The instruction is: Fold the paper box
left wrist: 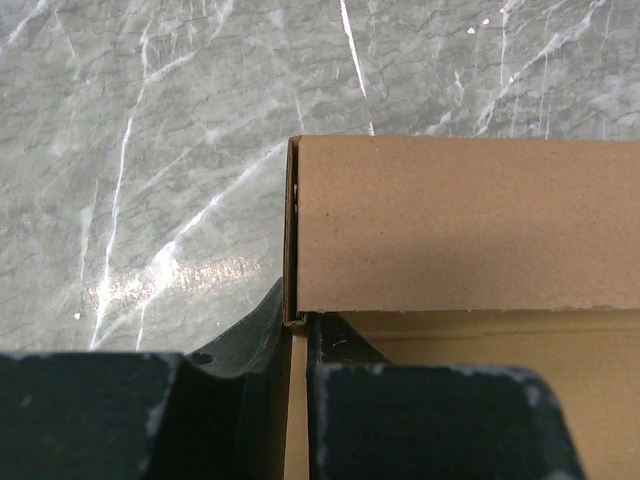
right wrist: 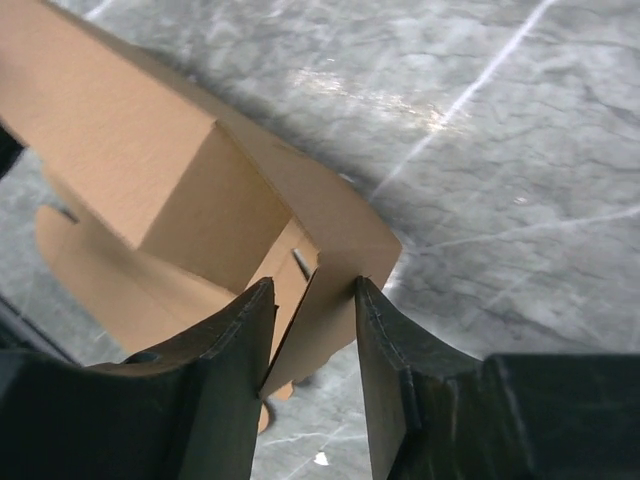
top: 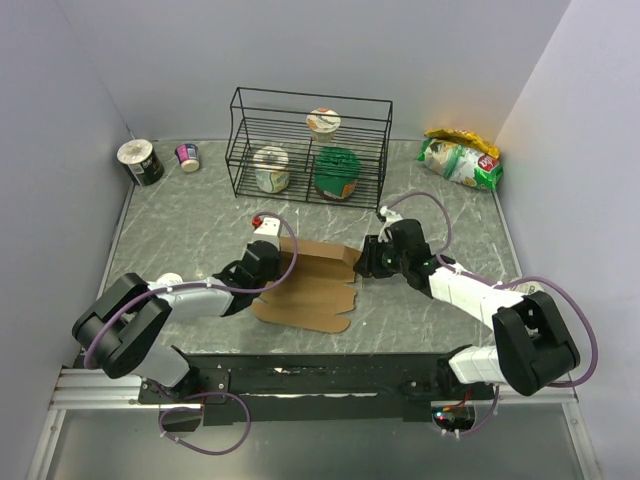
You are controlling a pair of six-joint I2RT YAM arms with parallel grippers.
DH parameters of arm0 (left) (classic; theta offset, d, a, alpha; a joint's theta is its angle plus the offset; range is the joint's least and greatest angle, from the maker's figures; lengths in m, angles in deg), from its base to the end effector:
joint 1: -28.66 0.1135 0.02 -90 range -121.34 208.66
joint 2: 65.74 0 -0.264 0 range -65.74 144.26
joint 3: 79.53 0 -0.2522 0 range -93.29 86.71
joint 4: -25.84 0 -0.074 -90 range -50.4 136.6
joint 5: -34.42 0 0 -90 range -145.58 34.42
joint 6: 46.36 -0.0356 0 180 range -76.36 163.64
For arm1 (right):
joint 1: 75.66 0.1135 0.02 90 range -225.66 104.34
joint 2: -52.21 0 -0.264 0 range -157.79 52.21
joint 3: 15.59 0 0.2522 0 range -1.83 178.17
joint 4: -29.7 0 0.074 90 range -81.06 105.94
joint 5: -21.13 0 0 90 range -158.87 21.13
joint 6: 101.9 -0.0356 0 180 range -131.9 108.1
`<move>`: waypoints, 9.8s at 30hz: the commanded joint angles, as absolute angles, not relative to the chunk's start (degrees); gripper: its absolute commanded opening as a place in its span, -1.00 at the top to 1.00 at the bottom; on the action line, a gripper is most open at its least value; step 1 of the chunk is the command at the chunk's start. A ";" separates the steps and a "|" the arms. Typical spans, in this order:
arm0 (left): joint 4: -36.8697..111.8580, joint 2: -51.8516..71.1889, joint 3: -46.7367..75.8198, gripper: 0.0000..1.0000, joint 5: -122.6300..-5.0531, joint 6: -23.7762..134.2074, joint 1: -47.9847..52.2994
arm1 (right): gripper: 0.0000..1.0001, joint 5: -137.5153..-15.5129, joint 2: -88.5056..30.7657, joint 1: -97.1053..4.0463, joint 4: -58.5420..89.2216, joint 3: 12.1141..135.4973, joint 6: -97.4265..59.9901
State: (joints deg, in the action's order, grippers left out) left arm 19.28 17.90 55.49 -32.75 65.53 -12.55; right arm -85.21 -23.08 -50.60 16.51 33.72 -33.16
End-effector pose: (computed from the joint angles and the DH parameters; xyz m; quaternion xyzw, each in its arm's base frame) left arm 0.2184 -0.1729 0.1616 0.0495 0.8616 -0.1007 0.4950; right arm 0.2345 0.1207 0.1901 -0.0906 0.8915 0.2851 0.3401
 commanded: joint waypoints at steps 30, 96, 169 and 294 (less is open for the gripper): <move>22.37 22.85 52.96 0.98 -36.86 66.84 -17.84 | 0.95 -70.81 -29.53 -33.03 1.35 50.73 -38.80; 22.90 21.80 52.96 0.92 -36.68 66.84 -19.51 | 0.84 -55.87 -29.17 -32.15 3.63 44.67 -46.45; 15.69 14.07 57.18 0.47 -78.52 76.95 9.15 | -0.80 -60.00 -17.50 -33.82 -0.56 44.92 -38.01; 24.83 -1.42 62.20 -0.69 -52.95 64.91 -10.97 | 0.56 -65.27 -28.56 -36.11 10.14 39.13 -28.51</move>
